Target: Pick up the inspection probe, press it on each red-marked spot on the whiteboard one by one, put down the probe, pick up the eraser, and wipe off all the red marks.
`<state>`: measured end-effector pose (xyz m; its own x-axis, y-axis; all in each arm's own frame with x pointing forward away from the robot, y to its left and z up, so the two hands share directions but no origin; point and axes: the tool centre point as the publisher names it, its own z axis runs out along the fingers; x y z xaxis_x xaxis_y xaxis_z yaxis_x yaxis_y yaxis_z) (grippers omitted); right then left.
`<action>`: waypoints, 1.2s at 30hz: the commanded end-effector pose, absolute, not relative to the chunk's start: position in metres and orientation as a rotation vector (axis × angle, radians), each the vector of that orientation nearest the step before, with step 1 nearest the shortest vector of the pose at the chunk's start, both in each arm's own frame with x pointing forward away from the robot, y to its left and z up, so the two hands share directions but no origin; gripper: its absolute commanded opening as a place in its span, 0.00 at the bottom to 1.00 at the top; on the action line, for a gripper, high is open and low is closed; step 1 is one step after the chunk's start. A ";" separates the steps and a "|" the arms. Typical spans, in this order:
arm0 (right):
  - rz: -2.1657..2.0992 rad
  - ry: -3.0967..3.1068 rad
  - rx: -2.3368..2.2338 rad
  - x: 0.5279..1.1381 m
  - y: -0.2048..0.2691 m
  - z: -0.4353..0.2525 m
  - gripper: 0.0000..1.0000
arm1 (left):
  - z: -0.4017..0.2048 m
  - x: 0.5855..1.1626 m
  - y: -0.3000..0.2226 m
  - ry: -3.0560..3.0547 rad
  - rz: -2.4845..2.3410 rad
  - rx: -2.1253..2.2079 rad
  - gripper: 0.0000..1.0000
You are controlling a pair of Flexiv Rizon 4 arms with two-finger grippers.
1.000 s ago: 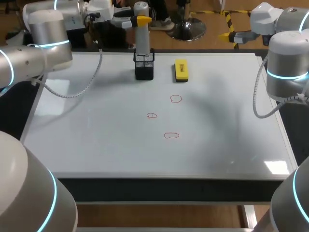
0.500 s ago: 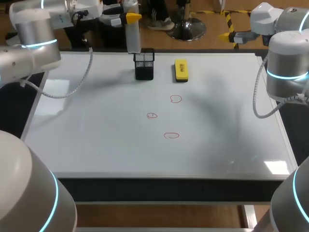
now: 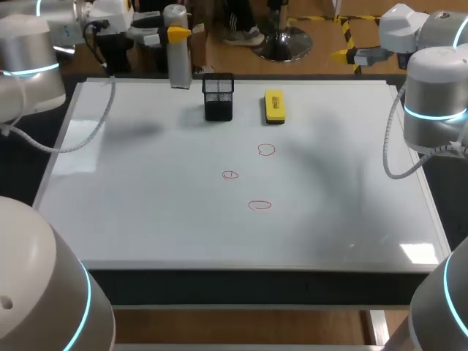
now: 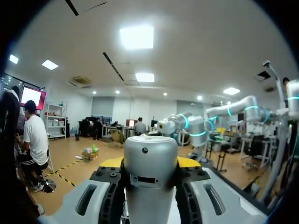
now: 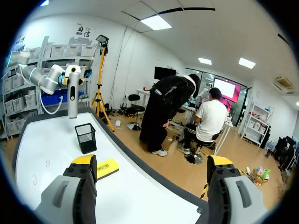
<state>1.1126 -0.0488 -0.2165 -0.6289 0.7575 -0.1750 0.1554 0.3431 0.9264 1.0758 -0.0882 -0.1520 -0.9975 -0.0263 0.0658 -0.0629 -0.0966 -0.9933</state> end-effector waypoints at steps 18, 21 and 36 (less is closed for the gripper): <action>1.289 2.008 0.795 1.113 -0.049 -0.217 1.00 | -0.190 1.066 -0.017 -2.160 2.316 0.126 0.00; 1.289 2.008 0.795 1.113 -0.049 -0.217 1.00 | -0.195 1.067 -0.012 -2.164 2.298 0.153 0.00; 1.289 2.008 0.795 1.113 -0.049 -0.217 1.00 | -0.208 1.059 0.006 -2.156 2.329 0.159 0.00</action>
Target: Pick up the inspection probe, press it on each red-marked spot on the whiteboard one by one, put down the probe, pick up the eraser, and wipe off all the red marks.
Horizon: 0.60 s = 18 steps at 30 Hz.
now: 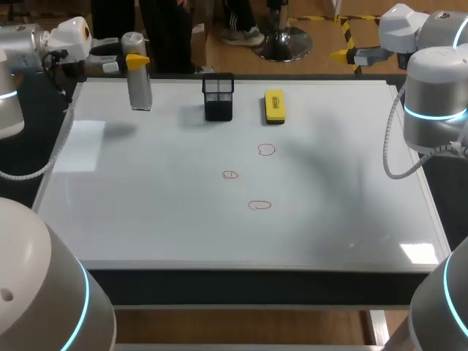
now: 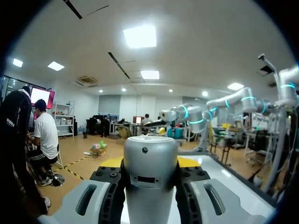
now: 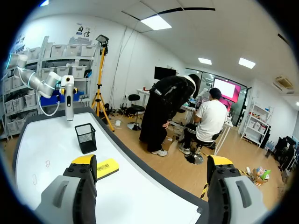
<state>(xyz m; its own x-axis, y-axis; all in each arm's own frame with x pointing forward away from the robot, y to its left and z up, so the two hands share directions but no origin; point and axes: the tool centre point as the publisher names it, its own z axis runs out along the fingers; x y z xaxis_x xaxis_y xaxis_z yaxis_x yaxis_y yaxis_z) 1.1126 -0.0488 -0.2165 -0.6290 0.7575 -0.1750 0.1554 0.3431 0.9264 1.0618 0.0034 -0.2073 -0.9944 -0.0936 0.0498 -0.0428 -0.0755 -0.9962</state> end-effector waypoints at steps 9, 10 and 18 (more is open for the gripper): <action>1.289 2.008 0.795 1.113 -0.049 -0.217 1.00 | -0.208 1.059 0.006 2.107 -2.276 -0.155 0.00; 1.289 2.008 0.795 1.113 -0.049 -0.217 1.00 | -0.208 1.059 0.006 2.107 -2.276 -0.155 0.00; 1.130 2.538 0.471 1.129 -0.035 -0.231 1.00 | -0.208 1.059 0.006 2.107 -2.276 -0.155 0.00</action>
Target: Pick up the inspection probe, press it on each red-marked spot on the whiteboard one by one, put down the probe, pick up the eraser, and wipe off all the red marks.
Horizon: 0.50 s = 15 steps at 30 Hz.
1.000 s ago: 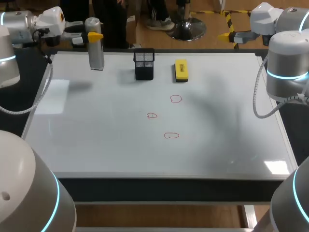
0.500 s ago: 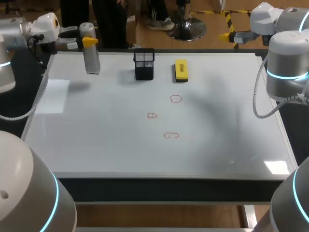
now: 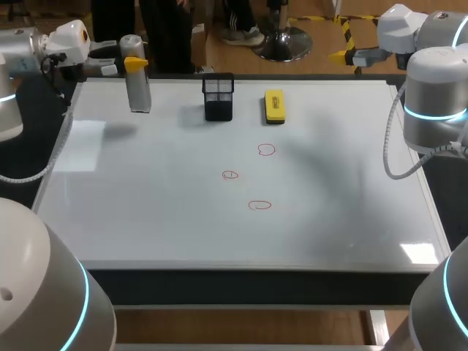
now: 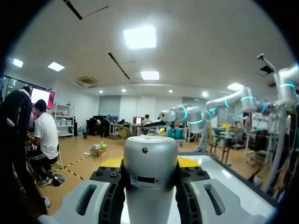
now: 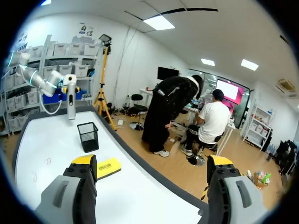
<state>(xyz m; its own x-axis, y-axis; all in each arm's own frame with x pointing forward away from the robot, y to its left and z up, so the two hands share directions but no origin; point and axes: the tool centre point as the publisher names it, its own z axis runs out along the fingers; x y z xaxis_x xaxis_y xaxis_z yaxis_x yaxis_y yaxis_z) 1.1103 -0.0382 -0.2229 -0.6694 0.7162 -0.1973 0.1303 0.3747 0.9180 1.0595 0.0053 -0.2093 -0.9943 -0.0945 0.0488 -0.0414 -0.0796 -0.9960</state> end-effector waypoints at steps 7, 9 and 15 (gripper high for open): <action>0.575 3.210 0.026 1.128 -0.013 -0.260 1.00 | -0.208 1.059 0.006 2.107 -2.276 -0.155 0.00; 0.461 3.287 -0.044 1.128 -0.013 -0.264 1.00 | -0.208 1.059 0.006 2.107 -2.276 -0.155 0.00; 0.123 3.413 -0.301 1.130 -0.016 -0.271 1.00 | -0.208 1.059 0.006 2.107 -2.276 -0.155 0.00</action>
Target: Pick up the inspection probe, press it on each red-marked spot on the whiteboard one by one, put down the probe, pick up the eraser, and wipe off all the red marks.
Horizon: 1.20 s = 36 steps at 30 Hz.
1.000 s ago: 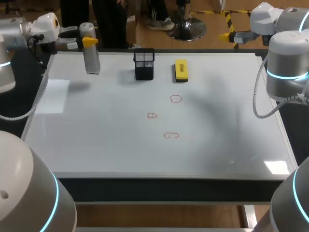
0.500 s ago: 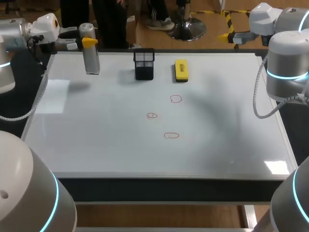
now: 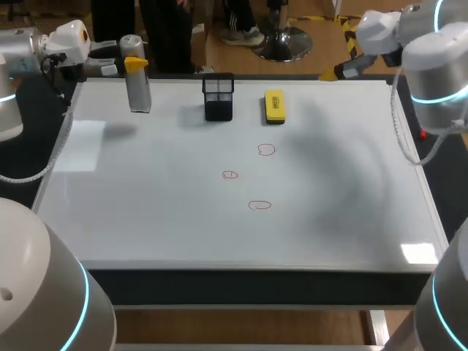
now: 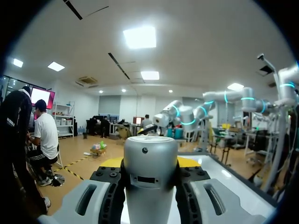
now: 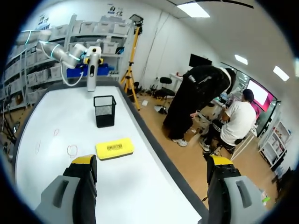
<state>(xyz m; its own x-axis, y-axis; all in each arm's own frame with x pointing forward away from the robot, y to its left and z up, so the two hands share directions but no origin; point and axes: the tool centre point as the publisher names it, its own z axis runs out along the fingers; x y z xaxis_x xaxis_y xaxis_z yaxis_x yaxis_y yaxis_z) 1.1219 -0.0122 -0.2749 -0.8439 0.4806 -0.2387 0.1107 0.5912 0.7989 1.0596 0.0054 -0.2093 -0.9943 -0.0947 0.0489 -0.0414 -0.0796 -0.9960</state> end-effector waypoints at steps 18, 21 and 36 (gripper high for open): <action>-0.494 3.197 -1.090 1.133 -0.002 -0.276 1.00 | -0.208 1.059 0.006 2.107 -2.276 -0.155 0.00; -0.470 3.182 -1.134 1.129 0.007 -0.273 1.00 | -0.208 1.059 0.006 2.107 -2.276 -0.155 0.00; -0.256 3.306 -1.104 1.120 0.017 -0.268 1.00 | -0.208 1.059 0.006 2.107 -2.276 -0.155 0.00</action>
